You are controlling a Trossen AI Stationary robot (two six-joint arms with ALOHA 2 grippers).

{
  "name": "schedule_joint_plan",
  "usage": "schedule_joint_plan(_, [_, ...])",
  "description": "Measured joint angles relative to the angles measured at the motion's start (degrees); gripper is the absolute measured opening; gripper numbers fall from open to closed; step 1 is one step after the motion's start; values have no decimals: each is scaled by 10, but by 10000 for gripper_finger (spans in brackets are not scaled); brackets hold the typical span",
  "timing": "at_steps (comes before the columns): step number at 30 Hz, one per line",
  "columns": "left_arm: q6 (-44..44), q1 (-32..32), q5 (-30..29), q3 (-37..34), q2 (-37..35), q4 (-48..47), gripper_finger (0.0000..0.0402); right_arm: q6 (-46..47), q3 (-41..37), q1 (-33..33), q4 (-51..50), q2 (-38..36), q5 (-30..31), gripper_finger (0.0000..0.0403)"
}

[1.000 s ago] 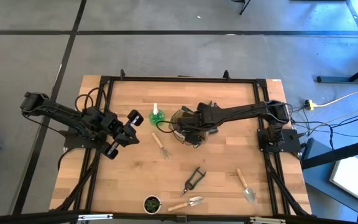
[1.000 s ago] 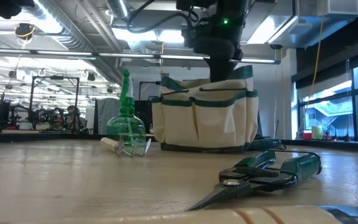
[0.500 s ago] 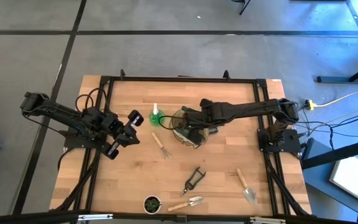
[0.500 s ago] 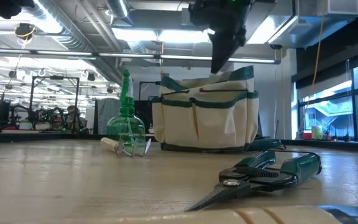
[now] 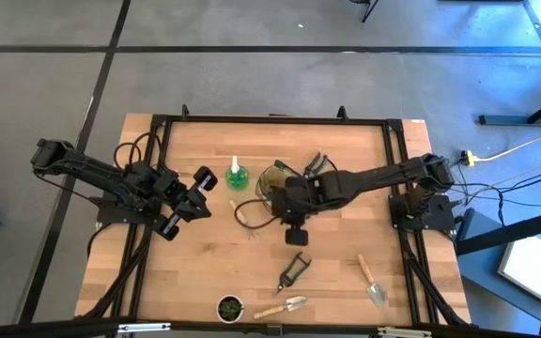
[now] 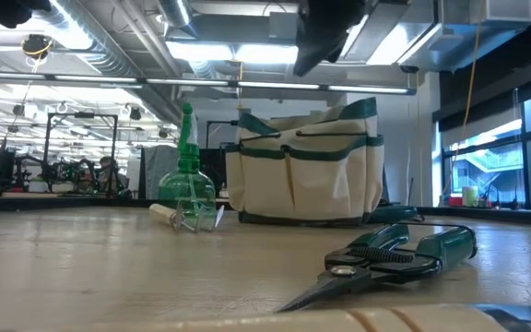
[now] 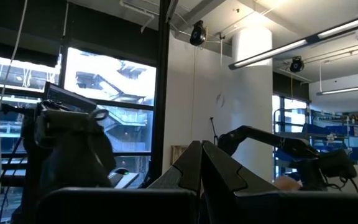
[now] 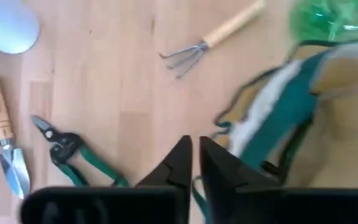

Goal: Pick & Place Garden tools in Gardening bag
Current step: Adjust the green gardening bag

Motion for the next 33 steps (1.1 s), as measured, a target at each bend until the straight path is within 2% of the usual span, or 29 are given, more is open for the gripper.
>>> schedule_joint_plan(7, [0,0,0,0,0,0,6,21,-1,19,5,24,135,171])
schedule_joint_plan(11, [-2,0,1,0,0,-3,6,31,-1,20,-2,40,141,229])
schedule_joint_plan(15, [-2,0,2,0,0,-5,6,33,-2,20,-19,62,143,256])
schedule_joint_plan(24, [-1,0,2,0,-1,-4,6,40,-1,12,-25,80,174,249])
schedule_joint_plan(33, [-1,0,2,0,-1,-4,6,50,-2,4,-31,80,156,167])
